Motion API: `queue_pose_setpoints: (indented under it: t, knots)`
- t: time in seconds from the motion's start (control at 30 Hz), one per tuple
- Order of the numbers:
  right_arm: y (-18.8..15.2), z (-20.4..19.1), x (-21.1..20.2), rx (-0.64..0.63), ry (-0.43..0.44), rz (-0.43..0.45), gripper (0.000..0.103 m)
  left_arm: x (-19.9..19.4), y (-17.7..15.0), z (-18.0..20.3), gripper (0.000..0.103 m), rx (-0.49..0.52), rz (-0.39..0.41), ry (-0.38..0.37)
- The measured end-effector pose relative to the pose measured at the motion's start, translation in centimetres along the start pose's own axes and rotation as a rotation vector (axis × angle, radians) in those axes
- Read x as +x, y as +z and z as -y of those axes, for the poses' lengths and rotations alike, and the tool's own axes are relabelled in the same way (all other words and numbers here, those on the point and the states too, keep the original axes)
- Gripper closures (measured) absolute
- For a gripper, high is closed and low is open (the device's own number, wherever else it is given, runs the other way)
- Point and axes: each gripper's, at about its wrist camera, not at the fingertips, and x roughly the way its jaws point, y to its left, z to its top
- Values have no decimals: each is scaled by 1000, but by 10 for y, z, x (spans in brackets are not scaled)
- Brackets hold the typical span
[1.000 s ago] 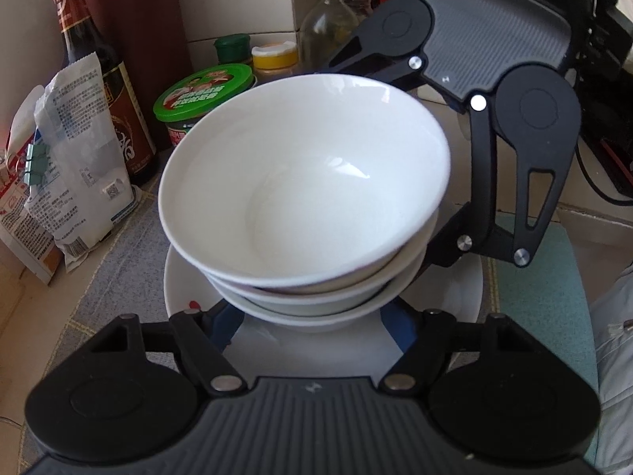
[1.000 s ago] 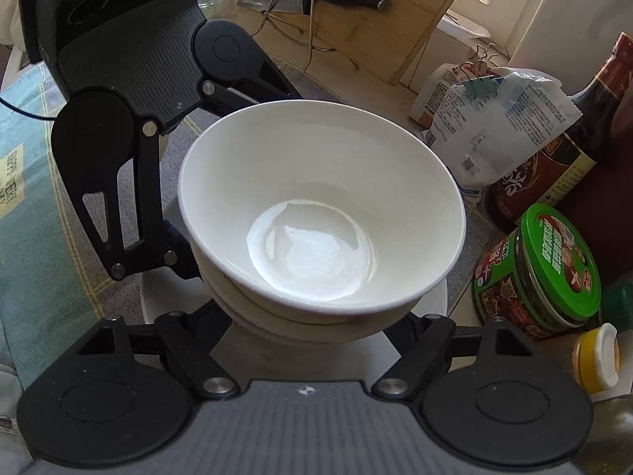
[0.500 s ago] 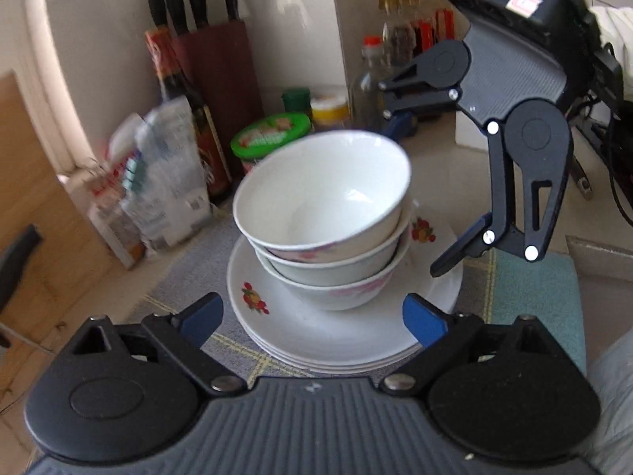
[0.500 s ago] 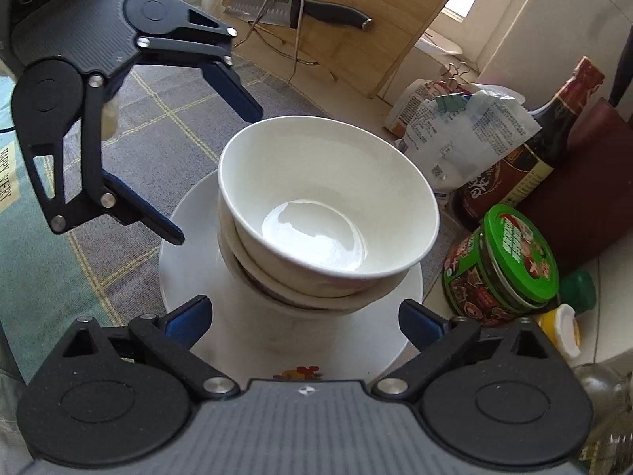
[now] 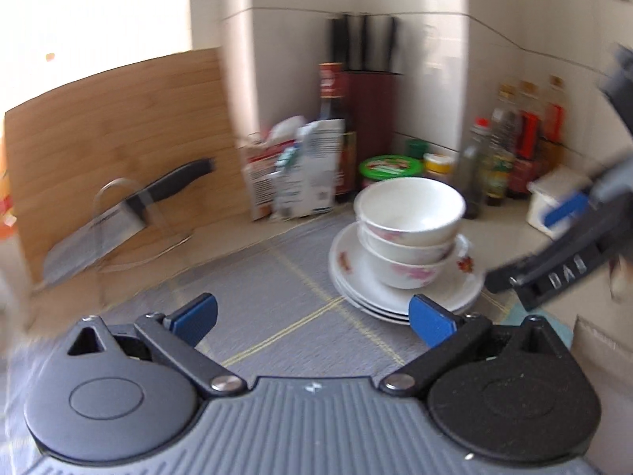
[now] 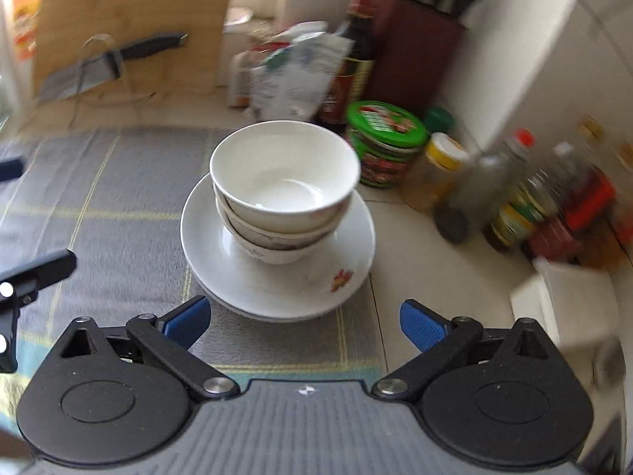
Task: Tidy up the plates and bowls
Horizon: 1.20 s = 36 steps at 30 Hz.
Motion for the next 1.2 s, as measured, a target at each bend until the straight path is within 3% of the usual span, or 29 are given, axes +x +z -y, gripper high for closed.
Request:
queue_pose_setpoints:
  t: [0.07,0.17,0.37,0.5,1.2]
  knots:
    - [-8,-4,-16,91,12,12,0,-10,7,-9,1,-53,-20,4]
    - [-17,-11,-34,189,40,33,0,-21,16,-9,1,-49,-16,63]
    - [-26,-20,-54,249,-10,71,0,-40,20,-9,1,-60,-9,84]
    - [-26,-16,-58,277,-16,87,0,-43,22,-2,1,-46,-21,117]
    - [-23,-3,-65,276,-4,122,0,-48,30,14,1,-52,-17,144]
